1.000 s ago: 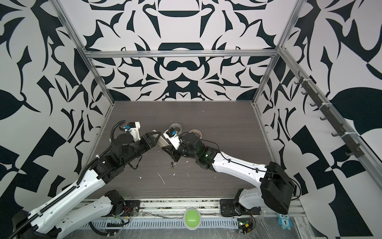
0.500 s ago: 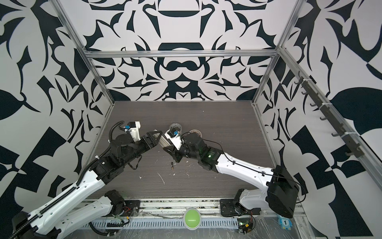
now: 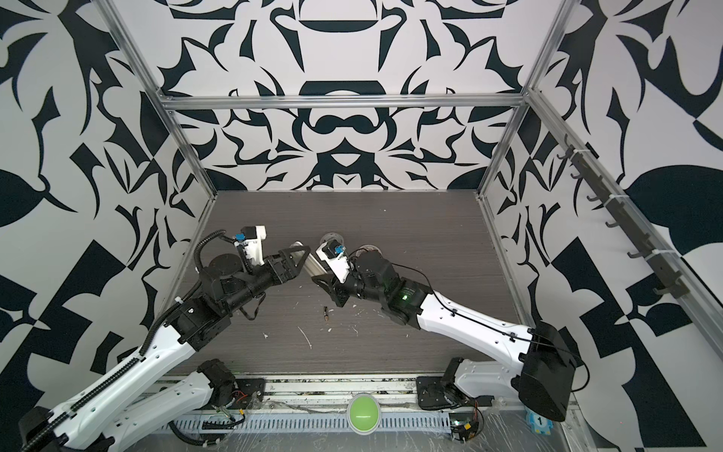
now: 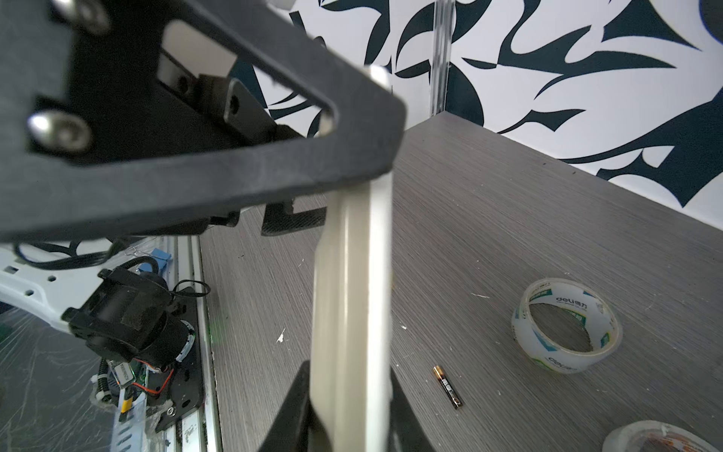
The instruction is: Load the batteries into the remote control
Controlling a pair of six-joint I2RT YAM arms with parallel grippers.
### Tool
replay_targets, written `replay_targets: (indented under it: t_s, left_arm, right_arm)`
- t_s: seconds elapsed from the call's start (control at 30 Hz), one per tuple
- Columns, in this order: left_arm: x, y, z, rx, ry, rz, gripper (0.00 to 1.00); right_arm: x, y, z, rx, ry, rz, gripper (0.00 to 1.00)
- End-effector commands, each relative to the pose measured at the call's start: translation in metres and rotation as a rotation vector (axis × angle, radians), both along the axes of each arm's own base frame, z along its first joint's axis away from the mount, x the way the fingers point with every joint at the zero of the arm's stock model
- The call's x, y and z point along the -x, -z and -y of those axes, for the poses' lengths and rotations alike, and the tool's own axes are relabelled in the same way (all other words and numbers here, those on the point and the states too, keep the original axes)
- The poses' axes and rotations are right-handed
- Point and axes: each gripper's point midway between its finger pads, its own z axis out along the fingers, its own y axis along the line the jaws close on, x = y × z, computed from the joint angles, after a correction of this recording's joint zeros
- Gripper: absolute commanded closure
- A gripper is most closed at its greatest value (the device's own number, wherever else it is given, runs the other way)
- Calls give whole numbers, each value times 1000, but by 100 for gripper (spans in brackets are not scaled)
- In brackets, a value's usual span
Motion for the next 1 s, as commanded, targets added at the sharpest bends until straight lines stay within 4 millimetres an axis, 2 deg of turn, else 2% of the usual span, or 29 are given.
replay_targets:
  t_s: [0.0, 0.17, 0.27, 0.5, 0.67, 0.83, 0.97]
  left_arm:
    - [9, -18, 9, 22, 81, 102, 1]
    - [26, -38, 31, 55, 255, 185, 1]
    - [34, -48, 37, 83, 308, 222, 0]
    - [48, -65, 40, 115, 382, 287, 1]
    - [55, -73, 38, 126, 398, 327, 6]
    - [61, -80, 41, 137, 437, 349, 10]
    - [69, -88, 43, 156, 479, 381, 14]
  right_arm:
    - [-1, -31, 7, -82, 27, 40, 100]
    - [2, -37, 13, -101, 26, 32, 100]
    - [4, -40, 17, -108, 23, 34, 100]
    - [11, -54, 30, -211, -26, 7, 100]
    - [17, -68, 36, -286, -111, -34, 100]
    - [35, -84, 34, -324, -220, -37, 100]
    - [43, -84, 32, -318, -269, -55, 100]
